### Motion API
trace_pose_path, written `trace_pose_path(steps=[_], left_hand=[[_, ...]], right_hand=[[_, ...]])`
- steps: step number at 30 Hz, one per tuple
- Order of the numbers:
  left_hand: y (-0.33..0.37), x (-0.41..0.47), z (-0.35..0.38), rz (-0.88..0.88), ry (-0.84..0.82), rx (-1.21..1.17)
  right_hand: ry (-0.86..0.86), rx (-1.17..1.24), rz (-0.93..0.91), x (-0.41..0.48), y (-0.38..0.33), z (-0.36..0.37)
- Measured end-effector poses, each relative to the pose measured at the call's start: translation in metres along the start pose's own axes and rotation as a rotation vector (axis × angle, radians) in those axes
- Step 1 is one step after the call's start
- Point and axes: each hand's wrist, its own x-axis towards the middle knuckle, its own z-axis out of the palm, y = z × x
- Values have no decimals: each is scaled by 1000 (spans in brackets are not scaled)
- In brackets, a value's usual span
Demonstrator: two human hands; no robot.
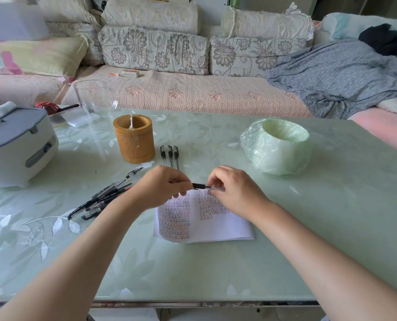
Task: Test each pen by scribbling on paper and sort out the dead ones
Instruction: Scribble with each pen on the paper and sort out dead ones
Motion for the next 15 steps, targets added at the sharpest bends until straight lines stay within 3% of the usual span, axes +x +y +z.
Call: trace_pose_path(steps=[5, 10, 15], left_hand=[[-2, -1, -2, 51, 74, 84], [-15, 1, -14, 53, 169, 47], [-40, -7, -31, 8, 269, 171]], right_hand=[[-41, 195, 126, -1, -3, 3], [-122, 95, 48, 16, -13, 2], [-5, 42, 139, 40, -29, 12]])
